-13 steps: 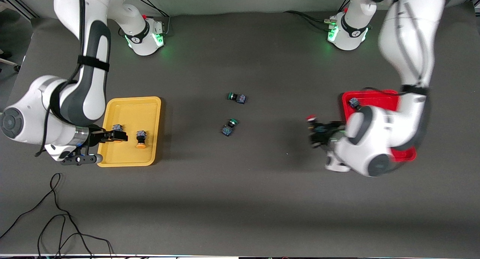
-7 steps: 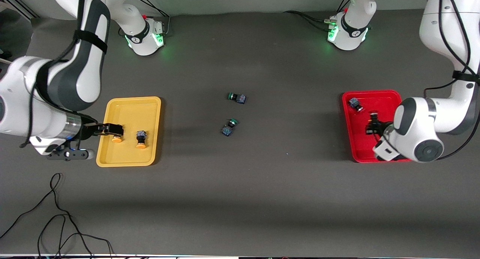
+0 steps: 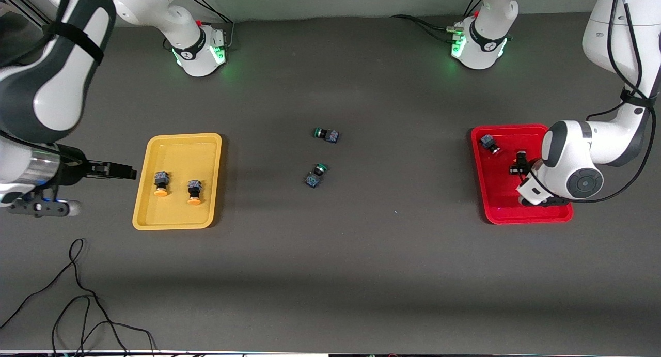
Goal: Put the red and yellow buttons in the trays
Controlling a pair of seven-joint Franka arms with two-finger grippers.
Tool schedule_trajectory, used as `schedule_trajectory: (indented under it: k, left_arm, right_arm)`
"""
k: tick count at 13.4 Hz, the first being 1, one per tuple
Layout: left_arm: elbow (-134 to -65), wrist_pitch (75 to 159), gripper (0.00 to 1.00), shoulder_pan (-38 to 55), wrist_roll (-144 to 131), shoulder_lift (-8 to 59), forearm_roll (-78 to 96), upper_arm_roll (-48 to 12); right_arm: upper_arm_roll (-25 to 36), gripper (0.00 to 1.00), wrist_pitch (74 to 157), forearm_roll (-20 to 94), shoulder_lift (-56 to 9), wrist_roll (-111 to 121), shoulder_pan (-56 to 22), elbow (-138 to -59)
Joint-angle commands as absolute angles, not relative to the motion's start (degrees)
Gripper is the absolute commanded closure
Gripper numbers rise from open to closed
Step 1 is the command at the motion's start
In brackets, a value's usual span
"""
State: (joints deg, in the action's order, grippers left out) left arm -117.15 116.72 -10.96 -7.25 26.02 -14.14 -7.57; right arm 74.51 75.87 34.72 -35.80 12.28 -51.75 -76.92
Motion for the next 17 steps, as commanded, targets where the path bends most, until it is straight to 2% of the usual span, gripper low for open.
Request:
schedule_trajectory:
  k: [1,5,7,9,11,13,15,17]
  left_arm:
    - [-119.0,113.6,0.0,-11.1,-6.6,18.5,-14.7,-8.3]
    - [-119.0,108.9,0.0,-10.8,-6.5,7.5,-14.2,-8.7]
    - [-118.7,106.3,0.0,-10.0,-6.3,1.9,-14.2,-8.8]
    - [-117.7,103.2,0.0,-9.9,-4.1,-3.1,-11.6,-8.8]
    - [-114.5,98.6,0.0,-10.5,0.7,-6.2,-6.7,-8.4]
    - [-108.3,93.3,0.0,-9.9,1.1,-6.4,-6.0,-8.5]
    - [-105.0,90.0,0.0,-9.8,1.1,-7.0,-3.5,-8.8]
    - [-104.7,89.9,0.0,-9.8,1.5,-9.0,-2.3,-8.9]
  right_arm:
    - [69.5,0.0,72.5,33.1,-35.0,9.5,-46.7,-70.0]
    - [58.0,0.0,70.7,29.6,-34.1,8.7,-36.5,-62.5]
    - [51.8,0.0,70.8,26.0,-32.5,7.6,-34.1,-62.1]
    - [48.9,0.0,73.0,25.1,-31.6,5.4,-34.2,-65.5]
    - [49.0,0.0,76.4,24.9,-29.6,5.5,-36.2,-70.3]
    - [50.2,0.0,78.6,23.4,-28.7,6.0,-38.3,-72.5]
    - [49.6,0.0,80.3,23.4,-28.5,6.0,-38.4,-73.5]
    - [43.5,0.0,87.6,19.3,-21.7,5.1,-37.4,-81.7]
